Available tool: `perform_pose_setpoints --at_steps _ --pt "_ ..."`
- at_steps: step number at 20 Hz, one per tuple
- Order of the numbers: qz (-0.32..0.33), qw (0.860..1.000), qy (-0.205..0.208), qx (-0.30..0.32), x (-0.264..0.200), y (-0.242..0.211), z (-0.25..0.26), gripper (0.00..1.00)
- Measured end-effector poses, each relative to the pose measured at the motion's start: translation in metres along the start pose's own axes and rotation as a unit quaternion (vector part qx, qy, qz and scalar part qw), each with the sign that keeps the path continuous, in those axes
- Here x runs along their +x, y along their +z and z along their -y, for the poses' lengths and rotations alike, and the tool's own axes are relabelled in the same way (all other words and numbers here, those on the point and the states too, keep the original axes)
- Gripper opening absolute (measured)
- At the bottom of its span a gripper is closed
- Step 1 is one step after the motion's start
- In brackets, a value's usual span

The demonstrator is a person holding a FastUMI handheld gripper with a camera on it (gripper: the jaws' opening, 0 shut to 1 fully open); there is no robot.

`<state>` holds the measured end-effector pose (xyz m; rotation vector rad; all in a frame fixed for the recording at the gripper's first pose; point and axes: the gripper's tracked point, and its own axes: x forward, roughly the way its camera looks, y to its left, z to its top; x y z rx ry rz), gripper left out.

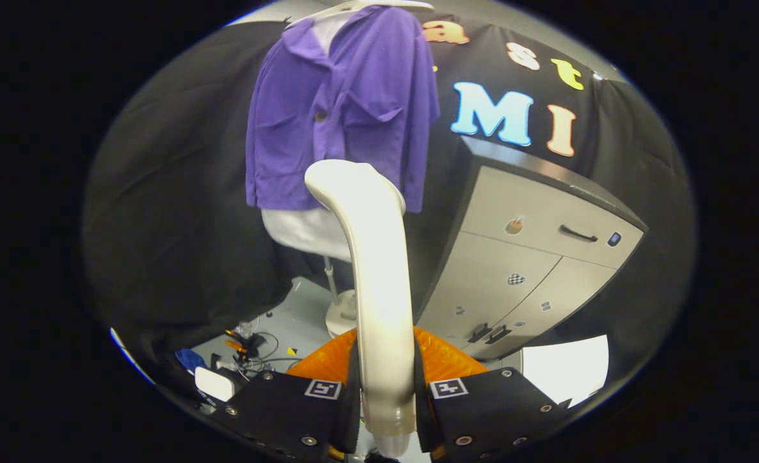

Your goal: Iron the clothes twice with a garment steamer, once on the left side and once on the right side.

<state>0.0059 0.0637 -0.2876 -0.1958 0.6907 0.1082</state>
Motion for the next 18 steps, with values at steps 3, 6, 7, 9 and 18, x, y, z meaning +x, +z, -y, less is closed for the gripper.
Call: perform_pose_setpoints --at_steps 3,6,7,9,18 --pt "0.065 0.998 0.000 0.011 -0.031 0.047 0.034 0.35" --pt "0.125 0.991 0.002 0.040 -0.064 0.088 0.062 0.35" --pt "0.142 0.989 0.001 0.047 -0.072 0.101 0.070 0.35" --pt "0.173 0.983 0.002 0.063 -0.091 0.120 0.087 0.35" --pt "0.304 0.947 -0.041 0.090 -0.167 0.202 0.123 0.36"
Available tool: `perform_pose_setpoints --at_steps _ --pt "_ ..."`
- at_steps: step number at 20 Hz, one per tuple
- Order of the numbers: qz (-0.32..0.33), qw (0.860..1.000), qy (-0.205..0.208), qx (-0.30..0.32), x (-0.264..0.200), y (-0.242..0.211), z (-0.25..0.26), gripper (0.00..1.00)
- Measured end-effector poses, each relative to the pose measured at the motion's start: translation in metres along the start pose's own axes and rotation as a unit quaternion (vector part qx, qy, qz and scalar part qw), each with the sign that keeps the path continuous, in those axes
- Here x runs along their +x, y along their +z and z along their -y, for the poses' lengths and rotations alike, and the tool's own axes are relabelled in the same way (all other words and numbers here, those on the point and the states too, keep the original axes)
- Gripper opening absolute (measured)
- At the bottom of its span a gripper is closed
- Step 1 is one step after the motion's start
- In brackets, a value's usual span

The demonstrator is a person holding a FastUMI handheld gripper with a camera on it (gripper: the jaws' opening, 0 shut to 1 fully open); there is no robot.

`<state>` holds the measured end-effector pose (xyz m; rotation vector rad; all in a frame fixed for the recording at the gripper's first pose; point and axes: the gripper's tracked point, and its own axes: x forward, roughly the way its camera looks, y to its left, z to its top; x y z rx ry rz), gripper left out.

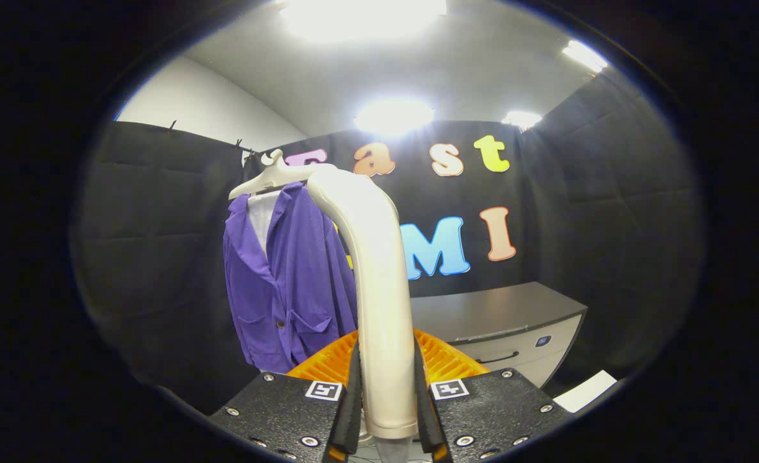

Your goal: Iron the clothes twice with a garment steamer, once on the left side and once on the right side.

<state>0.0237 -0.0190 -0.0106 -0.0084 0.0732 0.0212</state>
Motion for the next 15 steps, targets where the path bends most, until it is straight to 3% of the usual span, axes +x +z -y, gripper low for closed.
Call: perform_pose_setpoints --at_steps 5,15 --pt "0.026 0.999 -0.034 0.016 0.010 0.015 -0.008 0.36" --pt "-0.001 0.996 -0.087 0.023 0.006 -0.012 -0.008 0.36"
